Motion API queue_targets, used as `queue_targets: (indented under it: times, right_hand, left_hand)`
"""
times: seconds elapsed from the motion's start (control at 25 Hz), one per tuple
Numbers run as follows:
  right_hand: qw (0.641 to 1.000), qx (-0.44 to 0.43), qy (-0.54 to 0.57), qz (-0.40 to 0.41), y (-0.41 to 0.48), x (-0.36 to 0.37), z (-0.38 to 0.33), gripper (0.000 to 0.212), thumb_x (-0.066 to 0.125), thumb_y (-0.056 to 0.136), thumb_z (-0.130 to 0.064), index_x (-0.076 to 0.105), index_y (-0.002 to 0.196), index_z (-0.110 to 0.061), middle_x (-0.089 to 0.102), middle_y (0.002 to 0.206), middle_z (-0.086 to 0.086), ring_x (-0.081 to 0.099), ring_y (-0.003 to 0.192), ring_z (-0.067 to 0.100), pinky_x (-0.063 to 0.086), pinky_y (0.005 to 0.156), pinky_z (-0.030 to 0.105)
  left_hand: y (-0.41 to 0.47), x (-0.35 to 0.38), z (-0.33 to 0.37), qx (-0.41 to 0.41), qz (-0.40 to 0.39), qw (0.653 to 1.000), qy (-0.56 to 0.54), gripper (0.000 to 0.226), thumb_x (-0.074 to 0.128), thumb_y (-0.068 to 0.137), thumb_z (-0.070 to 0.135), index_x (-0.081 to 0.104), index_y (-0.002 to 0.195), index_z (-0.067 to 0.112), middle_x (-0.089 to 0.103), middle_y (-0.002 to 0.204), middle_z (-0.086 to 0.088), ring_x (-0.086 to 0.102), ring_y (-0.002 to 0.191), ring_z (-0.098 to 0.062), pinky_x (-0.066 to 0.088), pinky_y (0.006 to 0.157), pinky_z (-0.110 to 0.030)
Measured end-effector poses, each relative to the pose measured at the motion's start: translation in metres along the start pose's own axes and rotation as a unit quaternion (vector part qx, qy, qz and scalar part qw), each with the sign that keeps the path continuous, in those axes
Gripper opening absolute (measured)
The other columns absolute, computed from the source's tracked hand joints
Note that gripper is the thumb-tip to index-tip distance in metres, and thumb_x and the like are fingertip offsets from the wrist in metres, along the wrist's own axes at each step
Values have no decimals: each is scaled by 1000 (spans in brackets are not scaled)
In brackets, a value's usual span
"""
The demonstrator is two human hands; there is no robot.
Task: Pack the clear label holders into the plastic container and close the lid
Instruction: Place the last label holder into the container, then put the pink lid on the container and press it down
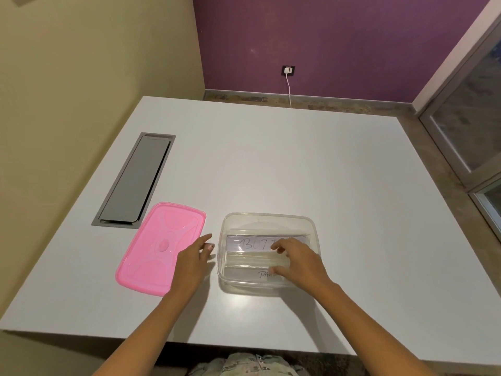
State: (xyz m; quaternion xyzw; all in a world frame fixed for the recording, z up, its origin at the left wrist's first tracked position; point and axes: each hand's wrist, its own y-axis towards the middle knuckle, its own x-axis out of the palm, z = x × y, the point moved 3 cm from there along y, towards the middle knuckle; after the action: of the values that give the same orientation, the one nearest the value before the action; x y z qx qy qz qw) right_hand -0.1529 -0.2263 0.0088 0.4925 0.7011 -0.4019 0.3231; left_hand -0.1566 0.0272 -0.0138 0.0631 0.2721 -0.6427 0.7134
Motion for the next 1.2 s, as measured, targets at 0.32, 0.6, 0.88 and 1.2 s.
queue_targets:
  times: [0.32,0.6,0.88,1.2]
  right_hand:
    - [992,-104,59,42,-23,7,-33,18,58,90,-32,63,107,-28,66,100,-13,58,97,5,48,81,24]
    - [992,-107,59,22,-17,21,-46,18,52,93,-30,63,107,-30,65,101,-16,57,95,3,44,78,19]
    - [991,-75,88,74,-15,12,-40,20,53,92,-18,65,105,-27,67,101,-13,59,95,7,49,81,24]
    - [957,-40,196,211,0,-17,-48,31,57,90,-10,57,117,-25,59,107,-11,56,101,8,49,84,25]
  left_hand:
    - [-32,-21,-65,-29,10,953,300,19,70,82,22,54,87,13,58,82,-2,56,72,-16,54,66,-31]
    - [-38,-31,-78,10,43,925,378,15,64,86,9,58,99,3,65,79,-10,62,63,-19,54,56,-28]
    - [-36,-48,-33,120,131,892,416,20,74,70,0,58,81,2,58,69,-12,54,57,-27,48,56,-37]
    - [-21,-97,87,167,357,902,176,12,40,96,3,49,97,10,61,84,-5,50,68,-29,34,64,-33]
